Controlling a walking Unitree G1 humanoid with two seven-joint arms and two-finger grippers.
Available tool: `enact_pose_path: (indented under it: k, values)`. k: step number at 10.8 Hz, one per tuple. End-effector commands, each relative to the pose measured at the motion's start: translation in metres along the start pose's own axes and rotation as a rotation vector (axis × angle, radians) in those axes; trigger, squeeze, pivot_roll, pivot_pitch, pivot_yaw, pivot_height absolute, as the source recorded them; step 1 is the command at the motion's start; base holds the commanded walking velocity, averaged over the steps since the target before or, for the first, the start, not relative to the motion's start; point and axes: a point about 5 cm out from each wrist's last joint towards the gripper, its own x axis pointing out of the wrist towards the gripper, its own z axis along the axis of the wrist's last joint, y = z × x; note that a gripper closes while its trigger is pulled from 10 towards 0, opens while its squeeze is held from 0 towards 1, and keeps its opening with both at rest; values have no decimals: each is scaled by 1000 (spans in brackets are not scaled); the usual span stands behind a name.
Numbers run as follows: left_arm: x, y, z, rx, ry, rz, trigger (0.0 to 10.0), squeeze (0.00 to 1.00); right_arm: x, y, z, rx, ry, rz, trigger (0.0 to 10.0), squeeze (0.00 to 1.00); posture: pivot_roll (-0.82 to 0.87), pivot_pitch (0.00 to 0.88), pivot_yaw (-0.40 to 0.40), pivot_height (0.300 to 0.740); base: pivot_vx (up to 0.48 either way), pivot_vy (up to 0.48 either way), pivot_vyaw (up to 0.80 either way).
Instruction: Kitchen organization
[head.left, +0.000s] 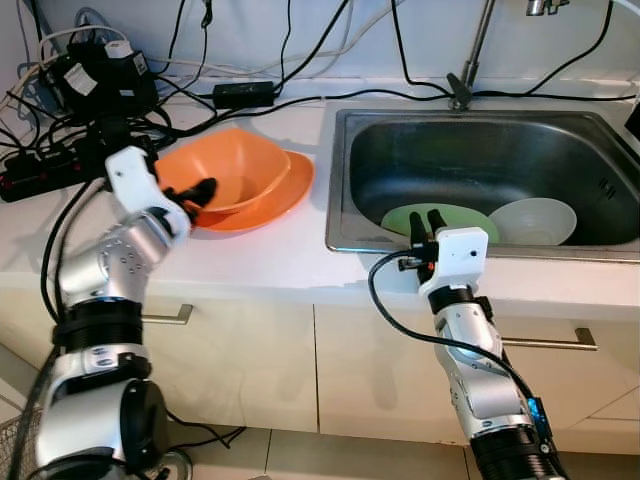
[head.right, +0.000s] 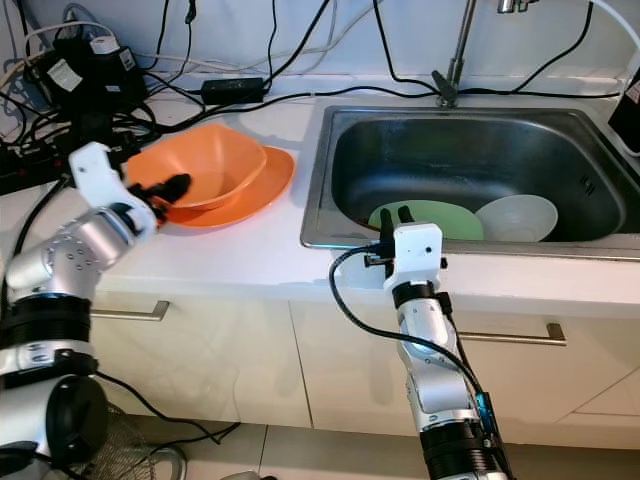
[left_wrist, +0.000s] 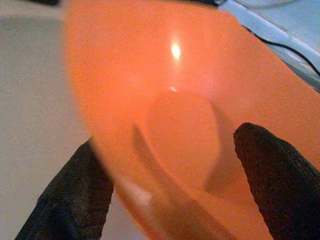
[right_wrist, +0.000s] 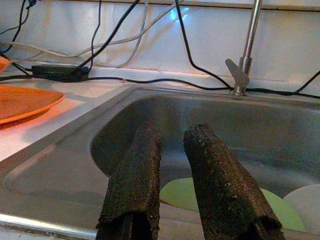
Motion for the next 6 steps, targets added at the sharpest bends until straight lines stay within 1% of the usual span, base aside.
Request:
enact_pose_path:
  k: [1,2,3,4,6]
  values:
    - [1,0,-5,-17,30,-8,10000,0,1,3,-2,-1,14,12,10000,0,7,0,80,740,0,0,0]
    - [1,-1,-6,-26,32,-13,10000,0,1,3,-2,0,14,13,10000,0,6,0,81,740,0,0,0]
    - [2,-2,-7,-51,34,-18,7255,0,1,3,-2,0,14,11,10000,0,4,0,82,740,0,0,0]
    - [2,-2,-7,-49,32,-12,0,0,1,3,-2,1,14,10,10000,0,5,0,81,740,0,0,0]
    - [2,-2,-5,-45,19,-12,0,0,1,2,-2,-1,14,6,10000,0,8,0,77,740,0,0,0]
